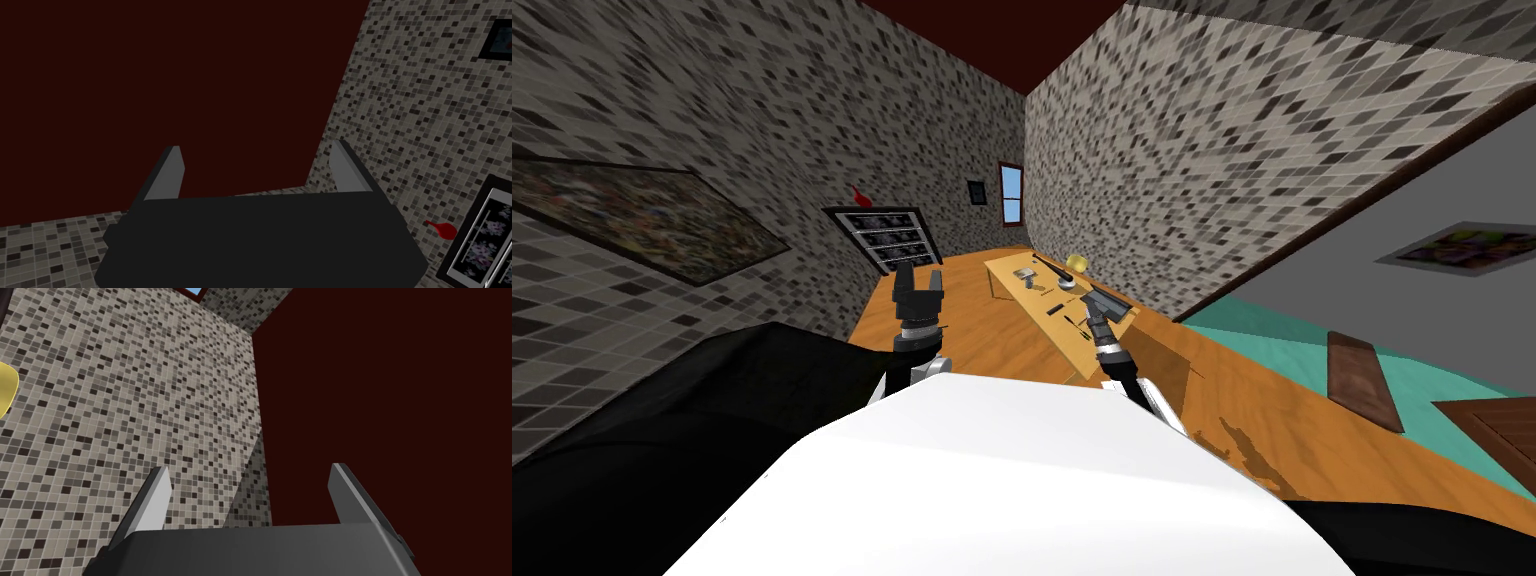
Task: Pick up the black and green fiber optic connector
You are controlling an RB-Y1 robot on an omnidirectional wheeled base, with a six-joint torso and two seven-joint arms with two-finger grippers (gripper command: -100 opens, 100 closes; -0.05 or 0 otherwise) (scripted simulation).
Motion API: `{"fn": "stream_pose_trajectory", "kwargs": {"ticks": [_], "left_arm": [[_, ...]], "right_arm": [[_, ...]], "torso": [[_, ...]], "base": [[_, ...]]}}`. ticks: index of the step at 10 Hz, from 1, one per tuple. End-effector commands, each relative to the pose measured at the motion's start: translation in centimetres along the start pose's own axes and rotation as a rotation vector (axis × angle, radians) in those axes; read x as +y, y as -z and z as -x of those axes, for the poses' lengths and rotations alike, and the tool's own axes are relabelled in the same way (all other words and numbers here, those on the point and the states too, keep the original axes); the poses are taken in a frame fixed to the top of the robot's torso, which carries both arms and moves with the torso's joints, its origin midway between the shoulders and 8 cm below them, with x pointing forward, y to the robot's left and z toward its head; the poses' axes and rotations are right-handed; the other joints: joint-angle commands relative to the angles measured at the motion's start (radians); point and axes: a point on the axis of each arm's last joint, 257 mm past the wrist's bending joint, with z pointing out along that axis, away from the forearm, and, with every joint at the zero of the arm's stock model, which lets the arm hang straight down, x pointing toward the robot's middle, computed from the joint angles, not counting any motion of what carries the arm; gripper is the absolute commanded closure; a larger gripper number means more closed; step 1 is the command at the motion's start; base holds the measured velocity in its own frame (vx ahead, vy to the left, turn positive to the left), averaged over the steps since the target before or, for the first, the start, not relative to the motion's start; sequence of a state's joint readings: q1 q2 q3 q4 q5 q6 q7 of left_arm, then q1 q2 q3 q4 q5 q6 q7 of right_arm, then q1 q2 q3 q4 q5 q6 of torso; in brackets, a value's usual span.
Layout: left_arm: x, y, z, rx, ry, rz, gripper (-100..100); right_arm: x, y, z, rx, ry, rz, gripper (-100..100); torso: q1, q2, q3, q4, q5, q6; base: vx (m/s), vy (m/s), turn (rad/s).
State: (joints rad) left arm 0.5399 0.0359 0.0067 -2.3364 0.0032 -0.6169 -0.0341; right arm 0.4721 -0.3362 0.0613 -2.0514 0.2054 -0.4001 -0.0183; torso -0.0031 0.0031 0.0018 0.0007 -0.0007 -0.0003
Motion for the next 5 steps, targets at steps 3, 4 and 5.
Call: {"fn": "stream_pose_trajectory", "kwargs": {"ticks": [3,4,5], "left_arm": [[0.0,0.0,0.0,0.000,0.000,0.000,0],[0.0,0.0,0.0,0.000,0.000,0.000,0],[0.0,0.0,0.0,0.000,0.000,0.000,0]], "right_arm": [[-4.4,1.5,-1.8,0.092,0.041,-0.102,-100],[-6.2,2.3,-2.5,0.142,0.067,-0.145,-100],[-7.0,2.6,-2.5,0.145,0.066,-0.164,-100]], "torso": [[0.000,0.000,0.000,0.000,0.000,0.000],[0.000,-0.001,-0.001,0.000,0.000,0.001],[0.001,-0.002,-0.001,0.000,0.000,0.000]], "base": [[-0.043,-0.033,0.113],[-0.031,-0.017,0.191],[-0.026,-0.021,0.097]]}}
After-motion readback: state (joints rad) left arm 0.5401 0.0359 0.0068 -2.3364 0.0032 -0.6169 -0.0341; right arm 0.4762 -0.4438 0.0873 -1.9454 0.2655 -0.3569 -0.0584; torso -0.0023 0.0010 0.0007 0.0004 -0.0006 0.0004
